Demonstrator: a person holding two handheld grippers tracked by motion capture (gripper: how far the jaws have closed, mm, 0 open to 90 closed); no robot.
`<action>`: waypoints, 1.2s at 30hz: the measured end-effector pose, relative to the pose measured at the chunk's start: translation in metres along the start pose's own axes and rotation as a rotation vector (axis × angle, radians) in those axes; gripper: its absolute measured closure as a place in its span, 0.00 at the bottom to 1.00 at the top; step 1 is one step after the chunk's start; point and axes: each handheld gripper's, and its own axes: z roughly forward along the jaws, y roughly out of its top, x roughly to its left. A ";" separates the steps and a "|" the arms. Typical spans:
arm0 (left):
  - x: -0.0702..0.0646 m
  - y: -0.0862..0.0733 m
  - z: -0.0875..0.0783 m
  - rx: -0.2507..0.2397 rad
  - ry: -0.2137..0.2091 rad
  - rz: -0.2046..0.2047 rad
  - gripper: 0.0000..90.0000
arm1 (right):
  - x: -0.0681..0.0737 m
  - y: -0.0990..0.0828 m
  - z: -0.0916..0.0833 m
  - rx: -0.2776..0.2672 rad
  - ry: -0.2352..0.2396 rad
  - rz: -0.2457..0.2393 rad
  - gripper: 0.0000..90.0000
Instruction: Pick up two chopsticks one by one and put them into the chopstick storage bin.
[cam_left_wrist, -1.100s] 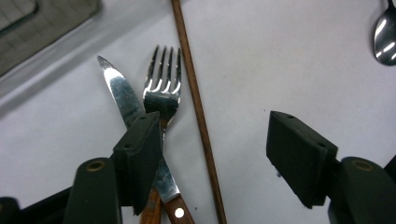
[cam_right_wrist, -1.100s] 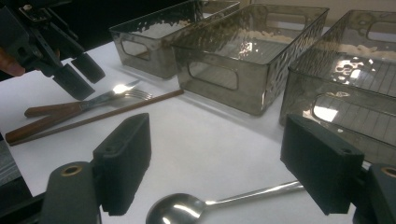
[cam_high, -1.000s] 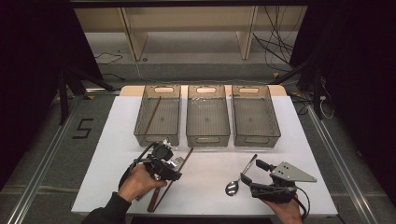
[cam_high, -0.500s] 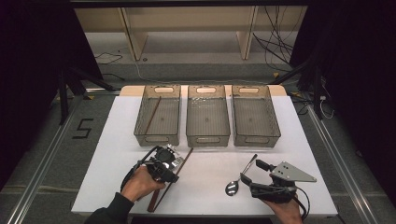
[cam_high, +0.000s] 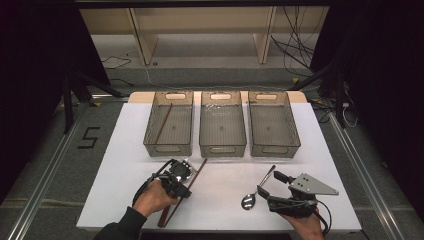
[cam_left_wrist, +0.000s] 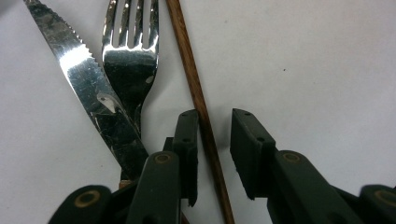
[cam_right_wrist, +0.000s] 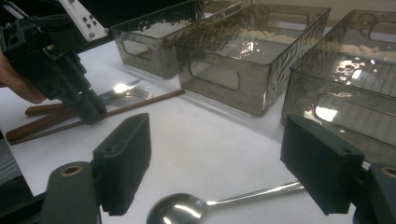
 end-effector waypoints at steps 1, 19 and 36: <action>-0.001 0.000 0.000 0.000 0.005 0.000 0.81 | 0.000 0.000 0.000 0.000 0.000 -0.001 0.28; -0.006 0.001 0.001 0.000 0.040 0.043 0.89 | 0.000 0.000 0.001 0.003 -0.002 -0.005 0.28; -0.013 0.003 0.002 -0.015 0.028 0.099 0.94 | 0.000 0.000 0.000 0.002 -0.003 -0.005 0.28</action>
